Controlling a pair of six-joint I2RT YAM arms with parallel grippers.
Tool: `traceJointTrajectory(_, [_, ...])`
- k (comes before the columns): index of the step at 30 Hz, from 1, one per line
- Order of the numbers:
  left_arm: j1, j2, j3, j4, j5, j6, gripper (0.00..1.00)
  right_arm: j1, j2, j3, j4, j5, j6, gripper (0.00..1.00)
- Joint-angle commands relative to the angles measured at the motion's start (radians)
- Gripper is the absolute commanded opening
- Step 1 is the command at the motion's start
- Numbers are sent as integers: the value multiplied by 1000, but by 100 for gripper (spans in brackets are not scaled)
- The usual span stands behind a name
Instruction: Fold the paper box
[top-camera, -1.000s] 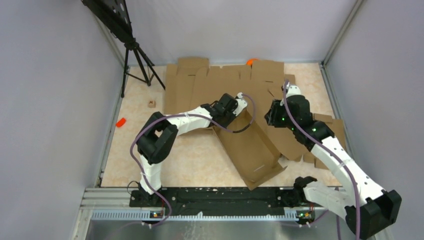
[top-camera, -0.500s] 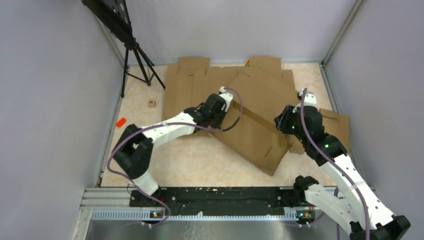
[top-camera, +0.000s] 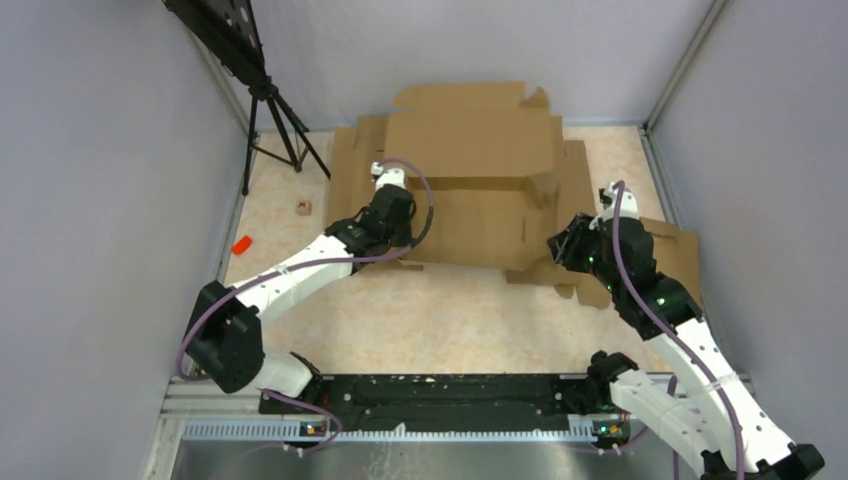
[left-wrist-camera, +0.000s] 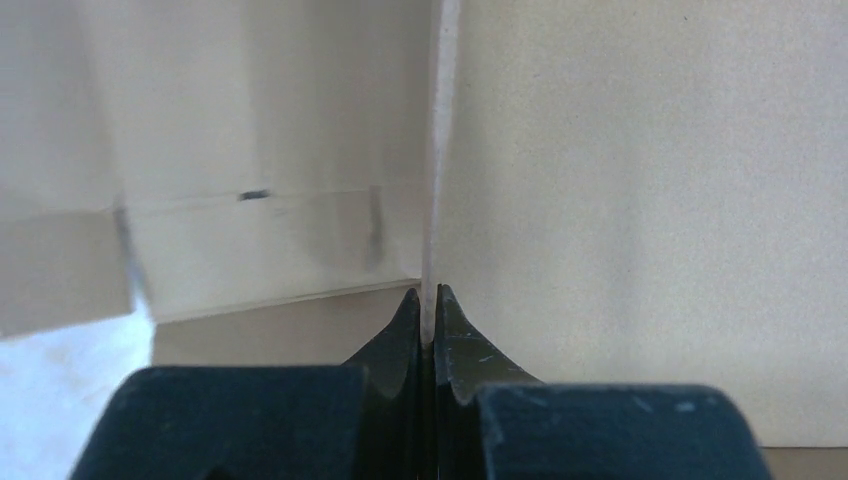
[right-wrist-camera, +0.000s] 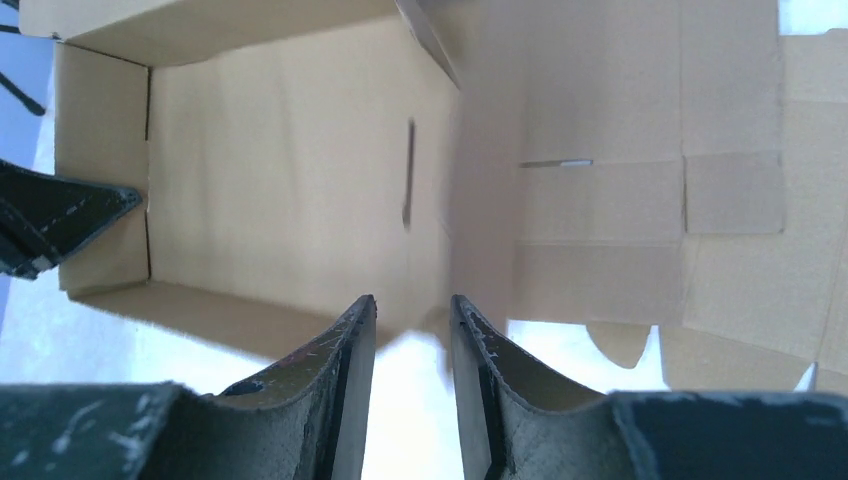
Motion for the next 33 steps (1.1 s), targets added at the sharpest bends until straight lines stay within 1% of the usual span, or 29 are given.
traceJointTrajectory(1, [23,-68,-57,-52,-175,-170,0,-9,-15,-9,-23,-69,16,33])
traceJointTrajectory(6, [26,-28,-178,-71,-198,-239,0,-10,14,-10,-34,-120,20,35])
traceJointTrajectory(7, [26,-20,-196,-77,-189,-253,0,-11,18,-12,-34,-123,16,35])
traceJointTrajectory(9, [25,-8,-231,-72,-145,-258,0,-13,45,-11,-43,-134,6,39])
traceJointTrajectory(11, [24,-4,-252,-83,-114,-254,0,-17,99,-16,-45,-149,-11,40])
traceJointTrajectory(14, [21,-19,-265,-119,-98,-263,0,-26,165,-44,-10,-230,-18,45])
traceJointTrajectory(16, [17,-40,-286,-121,-98,-272,0,-33,184,-75,41,-262,-13,50])
traceJointTrajectory(18, [14,-64,-320,-101,-99,-282,0,-39,198,-101,78,-274,-6,63])
traceJointTrajectory(19, [13,-72,-339,-93,-100,-285,0,-42,209,-109,92,-267,-7,66])
traceJointTrajectory(23, [7,-81,-366,-91,-133,-288,0,-50,274,-113,125,-232,-34,67])
traceJointTrajectory(26, [-7,-84,-373,-90,-165,-280,0,-52,325,-106,160,-237,-66,66])
traceJointTrajectory(30, [-50,-87,-372,-83,-209,-268,0,-41,441,-40,122,-222,-118,64])
traceJointTrajectory(33, [-71,-85,-369,-84,-228,-260,0,-33,486,-22,145,-253,-133,63])
